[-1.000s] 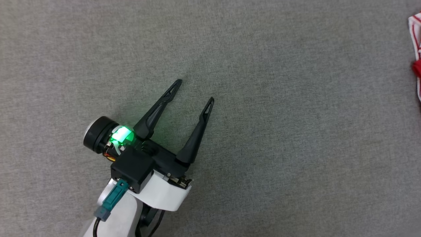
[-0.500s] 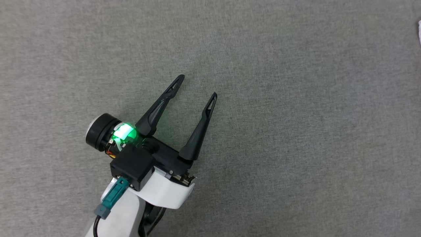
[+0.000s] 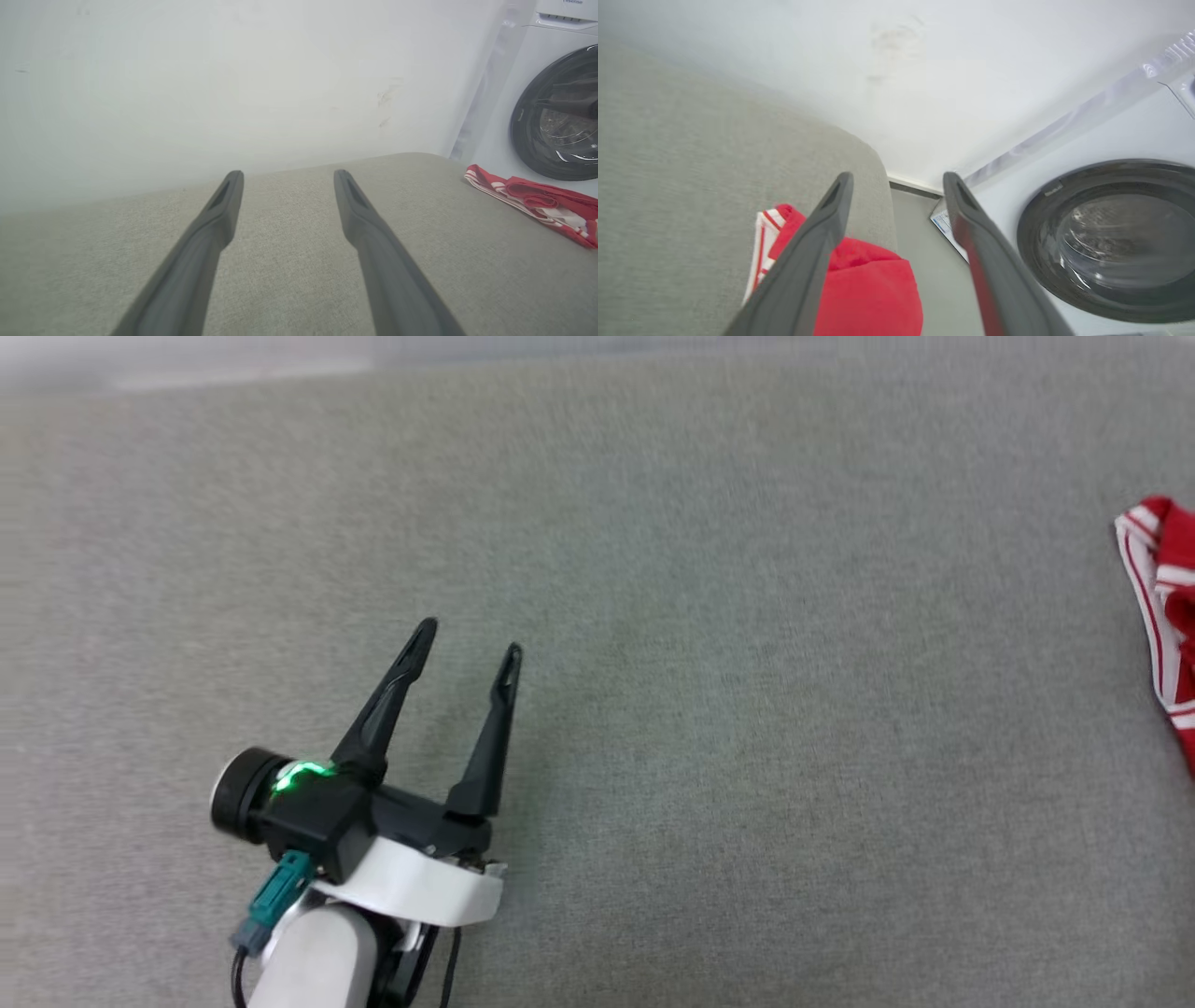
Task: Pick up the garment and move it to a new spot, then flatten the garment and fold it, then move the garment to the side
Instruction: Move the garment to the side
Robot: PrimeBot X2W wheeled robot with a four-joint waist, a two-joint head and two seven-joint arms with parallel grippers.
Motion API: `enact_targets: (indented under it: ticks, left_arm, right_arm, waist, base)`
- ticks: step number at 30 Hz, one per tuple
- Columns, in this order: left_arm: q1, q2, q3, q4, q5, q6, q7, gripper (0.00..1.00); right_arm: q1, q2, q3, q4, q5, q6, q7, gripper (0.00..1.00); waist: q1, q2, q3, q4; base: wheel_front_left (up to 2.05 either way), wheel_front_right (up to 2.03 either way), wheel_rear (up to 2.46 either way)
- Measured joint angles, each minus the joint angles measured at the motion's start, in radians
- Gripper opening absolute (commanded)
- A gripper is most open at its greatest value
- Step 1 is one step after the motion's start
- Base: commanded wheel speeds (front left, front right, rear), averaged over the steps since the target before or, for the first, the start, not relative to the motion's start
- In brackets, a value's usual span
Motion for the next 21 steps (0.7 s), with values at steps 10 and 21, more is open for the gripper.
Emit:
enact_targets:
  ticks: [10,21]
  left_arm:
    - [0.106,-0.024,0.121,0.053,-0.013,0.0,0.0,1.0]
    - [0.176,-0.04,0.124,0.091,-0.044,0.0,0.0,1.0]
  right_arm:
    - [0.242,0.221,-0.066,-0.302,0.089,0.0,-0.095,1.0]
    - [0.578,0.483,-0.08,-0.528,0.149,-0.001,-0.224,1.0]
  waist:
    - [-0.0001,0.0,-0.169,0.057]
    - [-0.0002,0.0,-0.254,0.094]
  base:
    - [0.0,0.0,0.0]
    - [0.0,0.0,0.0]
